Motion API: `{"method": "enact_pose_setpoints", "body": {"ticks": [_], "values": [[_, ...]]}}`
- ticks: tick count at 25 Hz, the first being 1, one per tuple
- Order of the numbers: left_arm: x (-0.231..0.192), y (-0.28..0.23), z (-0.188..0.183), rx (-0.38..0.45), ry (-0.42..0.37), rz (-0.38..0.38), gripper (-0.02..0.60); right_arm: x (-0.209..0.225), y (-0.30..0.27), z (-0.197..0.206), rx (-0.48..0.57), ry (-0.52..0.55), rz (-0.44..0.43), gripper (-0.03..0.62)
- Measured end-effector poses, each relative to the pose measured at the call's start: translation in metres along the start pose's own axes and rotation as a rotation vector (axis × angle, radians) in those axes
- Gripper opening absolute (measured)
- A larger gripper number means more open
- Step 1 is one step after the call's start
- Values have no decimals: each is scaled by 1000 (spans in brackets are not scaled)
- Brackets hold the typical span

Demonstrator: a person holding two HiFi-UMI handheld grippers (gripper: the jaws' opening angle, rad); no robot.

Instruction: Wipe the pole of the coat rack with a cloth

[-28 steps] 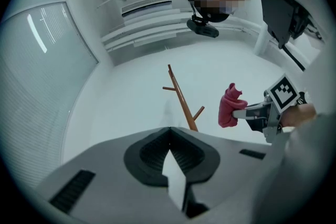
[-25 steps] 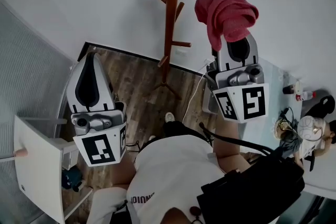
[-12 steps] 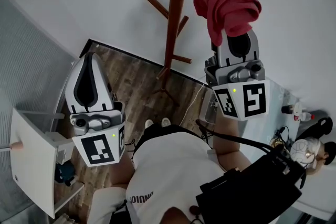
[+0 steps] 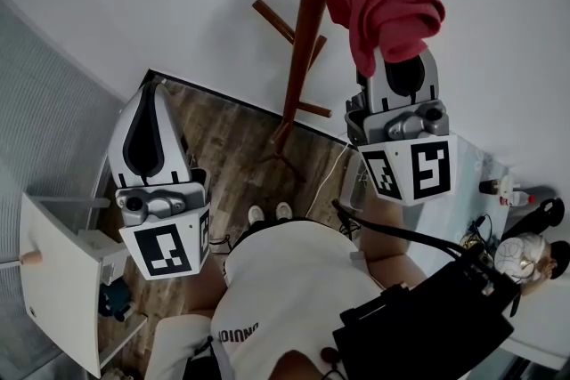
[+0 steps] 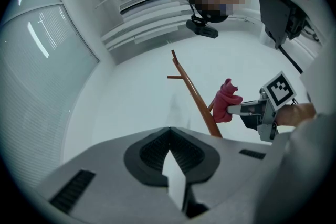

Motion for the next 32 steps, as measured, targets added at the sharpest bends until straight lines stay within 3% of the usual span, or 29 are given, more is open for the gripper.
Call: {"method": "enact_pose_setpoints", "body": {"ticks": [32], "values": [[-10,15,6,-27,8,-24,14,-16,12,24,-84,-36,-27,46]]}}
Point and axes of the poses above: the fingertips, and each gripper's own axes: y backward along the fingers, x to its right, z out of its underside, the point moved 3 cm from there along y, backward along the fingers, and after that the axes turned 15 degrees about x, right-handed, at the moved point
